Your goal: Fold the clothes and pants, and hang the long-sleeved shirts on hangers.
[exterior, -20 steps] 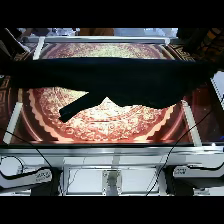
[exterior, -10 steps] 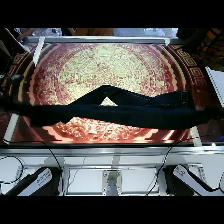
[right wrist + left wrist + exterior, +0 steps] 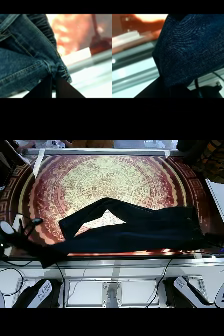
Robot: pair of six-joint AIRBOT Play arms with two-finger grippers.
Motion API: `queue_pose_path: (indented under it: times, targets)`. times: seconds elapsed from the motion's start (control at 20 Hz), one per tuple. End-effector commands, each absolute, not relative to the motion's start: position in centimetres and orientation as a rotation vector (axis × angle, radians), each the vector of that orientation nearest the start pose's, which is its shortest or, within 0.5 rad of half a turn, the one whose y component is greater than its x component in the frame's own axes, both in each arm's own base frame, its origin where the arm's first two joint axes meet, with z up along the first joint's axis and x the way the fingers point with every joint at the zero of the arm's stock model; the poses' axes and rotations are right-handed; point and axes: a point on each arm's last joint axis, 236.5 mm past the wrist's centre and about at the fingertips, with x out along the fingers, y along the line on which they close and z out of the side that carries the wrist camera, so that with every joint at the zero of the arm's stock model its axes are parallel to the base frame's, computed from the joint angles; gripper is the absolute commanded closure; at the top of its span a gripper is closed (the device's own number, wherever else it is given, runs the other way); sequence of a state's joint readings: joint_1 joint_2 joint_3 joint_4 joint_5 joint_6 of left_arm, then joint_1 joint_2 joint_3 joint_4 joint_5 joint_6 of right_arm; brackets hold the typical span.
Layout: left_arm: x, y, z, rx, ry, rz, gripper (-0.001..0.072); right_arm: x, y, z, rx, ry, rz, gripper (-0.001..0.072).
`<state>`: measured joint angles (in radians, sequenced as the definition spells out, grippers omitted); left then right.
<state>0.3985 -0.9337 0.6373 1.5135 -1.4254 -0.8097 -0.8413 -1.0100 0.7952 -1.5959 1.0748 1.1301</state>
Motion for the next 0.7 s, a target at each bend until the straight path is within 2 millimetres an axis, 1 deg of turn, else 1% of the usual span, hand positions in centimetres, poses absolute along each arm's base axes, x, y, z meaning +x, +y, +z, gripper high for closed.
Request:
queue_pose_path:
  times: [0.0, 0.05, 0.15, 0.2, 0.25, 0.3, 0.35, 0.4, 0.45, 0.55, 0.6, 0.65]
  targets:
    - [12.8, 5.9, -7.7, 0.218, 1.748, -0.393, 0.0682, 15.9, -24.8, -2.3, 0.230, 1.360, -0.551, 0.0695]
    - [12.6, 5.9, -7.8, 0.218, 1.757, -0.396, 0.0682, 15.4, -24.9, -2.5, 0.256, 1.360, -0.567, 0.0677]
    - [12.7, 6.0, -7.9, 0.221, 1.755, -0.394, 0.0671, 14.8, -24.7, -3.2, 0.272, 1.376, -0.568, 0.0384]
    - [12.8, 6.1, -7.9, 0.225, 1.751, -0.391, 0.0580, 14.5, -24.5, -3.5, 0.274, 1.385, -0.568, 0.0310]
    - [13.1, 6.2, -7.9, 0.230, 1.740, -0.385, 0.0447, 14.5, -24.5, -3.6, 0.275, 1.388, -0.568, 0.0251]
    - [13.5, 6.4, -7.8, 0.236, 1.730, -0.379, 0.0404, 14.5, -24.5, -3.6, 0.273, 1.389, -0.569, 0.0192]
    - [13.9, 6.6, -7.5, 0.245, 1.719, -0.370, 0.0404, 14.3, -24.6, -3.5, 0.268, 1.392, -0.576, 0.0154]
    - [14.6, 7.1, -7.0, 0.260, 1.700, -0.352, 0.0404, 14.1, -25.0, -3.4, 0.264, 1.393, -0.595, 0.0153]
    - [15.8, 7.5, -6.4, 0.264, 1.667, -0.320, 0.0403, 14.2, -25.3, -3.1, 0.256, 1.387, -0.607, 0.0153]
    - [19.3, 7.9, -4.6, 0.246, 1.548, -0.259, 0.0403, 14.8, -26.4, -1.8, 0.245, 1.349, -0.638, 0.0153]
    - [21.5, 7.6, -3.3, 0.223, 1.465, -0.238, 0.0403, 15.4, -27.1, -0.5, 0.237, 1.315, -0.655, 0.0153]
    - [23.5, 7.0, -2.1, 0.198, 1.386, -0.240, 0.0403, 16.5, -27.8, 1.1, 0.239, 1.260, -0.673, 0.0153]
